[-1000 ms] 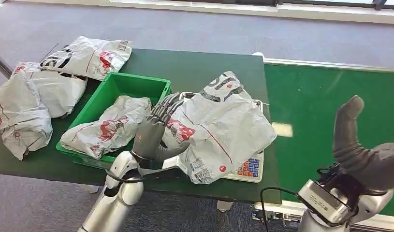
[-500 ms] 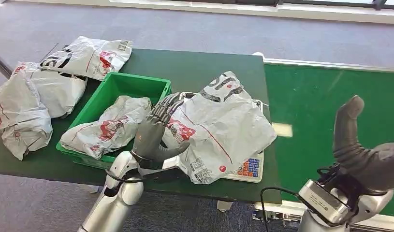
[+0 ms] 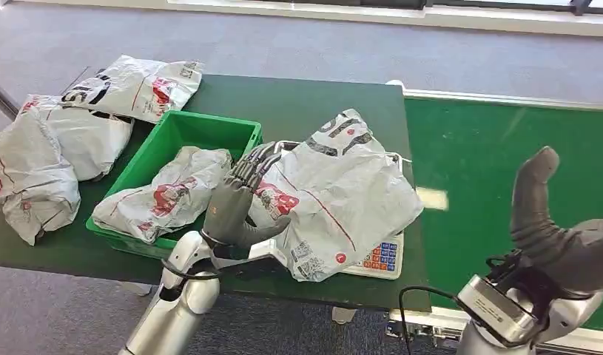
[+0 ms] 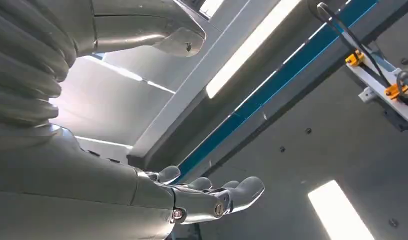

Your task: Moved the parcel from conveyor to table for the left to box.

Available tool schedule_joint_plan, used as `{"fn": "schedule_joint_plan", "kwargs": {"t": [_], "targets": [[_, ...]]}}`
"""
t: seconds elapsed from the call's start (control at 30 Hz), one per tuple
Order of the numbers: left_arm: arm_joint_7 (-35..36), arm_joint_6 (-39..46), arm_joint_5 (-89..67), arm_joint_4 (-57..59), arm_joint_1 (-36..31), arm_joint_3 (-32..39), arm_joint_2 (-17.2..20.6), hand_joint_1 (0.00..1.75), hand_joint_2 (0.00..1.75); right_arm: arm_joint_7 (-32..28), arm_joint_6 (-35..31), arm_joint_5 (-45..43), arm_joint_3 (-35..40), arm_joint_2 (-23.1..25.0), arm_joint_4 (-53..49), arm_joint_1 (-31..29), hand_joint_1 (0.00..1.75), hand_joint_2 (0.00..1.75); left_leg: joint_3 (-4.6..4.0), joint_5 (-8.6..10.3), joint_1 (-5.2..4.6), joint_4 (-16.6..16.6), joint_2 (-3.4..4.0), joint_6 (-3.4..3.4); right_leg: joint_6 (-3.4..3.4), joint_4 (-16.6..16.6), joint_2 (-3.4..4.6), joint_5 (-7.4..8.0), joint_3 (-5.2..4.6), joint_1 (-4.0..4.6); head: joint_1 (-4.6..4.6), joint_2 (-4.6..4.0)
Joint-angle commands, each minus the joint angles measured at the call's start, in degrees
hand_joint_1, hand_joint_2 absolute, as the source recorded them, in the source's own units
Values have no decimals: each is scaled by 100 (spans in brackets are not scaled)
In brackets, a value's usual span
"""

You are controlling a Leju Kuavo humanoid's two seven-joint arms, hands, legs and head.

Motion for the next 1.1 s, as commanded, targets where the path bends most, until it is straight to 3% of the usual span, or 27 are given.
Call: {"fn": "schedule_joint_plan", "kwargs": {"t": [0.03,0.37,0.4,0.43,0.47,0.5,0.53,0.6,0.73,1.1], "targets": [[26,-37,-4,311,-216,-182,127,0,175,-13,13,-17,-189,177,1,132,0,175,8,5,2,-13,-9,2,-2,-14,-18,1,13,3,0,0],[26,-37,-4,311,-216,-182,127,0,175,-13,13,-17,-189,177,1,132,0,175,5,4,0,-9,-9,1,-2,-9,-16,-1,9,2,0,0],[-487,-2197,-1039,2471,-2374,-1967,75,0,175,343,13,294,-467,177,306,-144,0,175,8,5,2,-13,-9,1,-3,-14,-18,1,13,3,0,0],[-475,-2006,-955,3813,-2960,-2087,-368,0,175,251,13,215,-547,177,407,-204,0,175,10,6,3,-17,-10,2,-3,-18,-21,2,17,5,0,0],[-475,-2006,-955,3813,-2960,-2087,-368,0,175,251,13,215,-547,177,407,-204,0,175,-35,30,7,12,-125,3,0,5,-133,-8,14,7,0,0],[-554,-1553,-840,5082,-3621,-2131,-882,0,175,99,13,98,-662,177,544,-276,0,175,-30,41,7,17,-156,5,1,2,-167,-9,2,8,-15,0],[-554,-1553,-840,5082,-3621,-2131,-882,0,175,99,13,98,-662,177,544,-276,0,175,-21,38,-1,15,-122,16,6,-4,-126,-6,2,0,2,0],[-554,-1553,-840,5082,-3621,-2131,-882,0,175,99,13,98,-662,177,544,-276,0,175,-59,80,0,-3,-147,32,21,-27,-154,28,6,2,0,0],[-554,-1553,-840,5082,-3621,-2131,-882,0,175,99,13,98,-662,177,544,-276,0,175,-51,54,-2,2,-21,19,17,-11,-27,61,-28,-11,2,0],[-486,-1196,-577,5445,-3627,-2423,-1026,0,175,-13,13,-47,-864,177,816,-339,0,175,-54,53,-6,7,-20,18,25,-2,-23,57,-38,-11,0,0]]}}
